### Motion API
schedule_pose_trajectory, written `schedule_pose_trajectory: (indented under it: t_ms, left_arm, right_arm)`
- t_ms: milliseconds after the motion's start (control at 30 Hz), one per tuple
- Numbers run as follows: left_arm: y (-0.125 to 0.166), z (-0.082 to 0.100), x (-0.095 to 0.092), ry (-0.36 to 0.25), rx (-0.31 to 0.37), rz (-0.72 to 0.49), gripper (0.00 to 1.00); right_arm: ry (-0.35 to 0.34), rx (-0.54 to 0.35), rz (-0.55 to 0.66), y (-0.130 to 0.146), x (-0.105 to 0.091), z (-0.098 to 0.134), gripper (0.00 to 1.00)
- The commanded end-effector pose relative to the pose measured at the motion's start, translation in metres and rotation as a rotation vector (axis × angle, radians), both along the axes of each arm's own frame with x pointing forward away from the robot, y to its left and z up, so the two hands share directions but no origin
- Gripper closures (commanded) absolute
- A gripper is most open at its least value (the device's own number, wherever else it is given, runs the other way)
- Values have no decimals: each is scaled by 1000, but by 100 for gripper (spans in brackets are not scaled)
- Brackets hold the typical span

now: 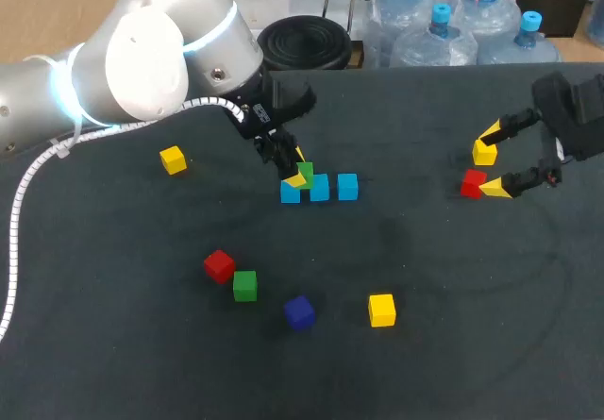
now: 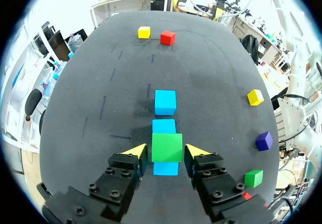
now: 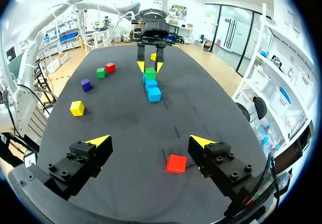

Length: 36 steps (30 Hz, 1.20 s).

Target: Place the blue cubes, place green cubes on the blue cubes, place the yellow cubes on the green cubes, then place the red cubes on the yellow cubes, and place purple cube on the red cubes.

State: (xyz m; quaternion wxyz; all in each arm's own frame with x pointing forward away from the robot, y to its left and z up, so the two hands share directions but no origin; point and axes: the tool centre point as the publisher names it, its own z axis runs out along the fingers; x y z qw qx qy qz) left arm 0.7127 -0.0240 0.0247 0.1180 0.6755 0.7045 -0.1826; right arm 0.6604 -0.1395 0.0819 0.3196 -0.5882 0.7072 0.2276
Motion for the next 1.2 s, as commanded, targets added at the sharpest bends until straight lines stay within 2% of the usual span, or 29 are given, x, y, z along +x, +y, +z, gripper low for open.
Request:
schedule_pose_trajectory:
  t_ms: [33,233,300,333,633,900,1200]
  left_arm:
    - [0,0,2,4,1,-2,54]
    - [-1,2,4,2,0,-2,52]
    - [0,5,3,5,2,2,4]
    - [0,6,3,5,3,3,0]
    - [9,32,-9,-15,4,16,0]
    - [31,47,-23,-19,6,62,0]
    - [45,59,-52,-27,44,117,0]
  right_arm:
    - [0,0,0,0,0,0,0]
    - [0,0,0,0,0,0,0]
    - [0,0,0,0,0,0,0]
    - [0,0,0,0,0,0,0]
    - [0,0,0,0,0,0,0]
    - [0,0,0,0,0,0,0]
    - [0,0,0,0,0,0,0]
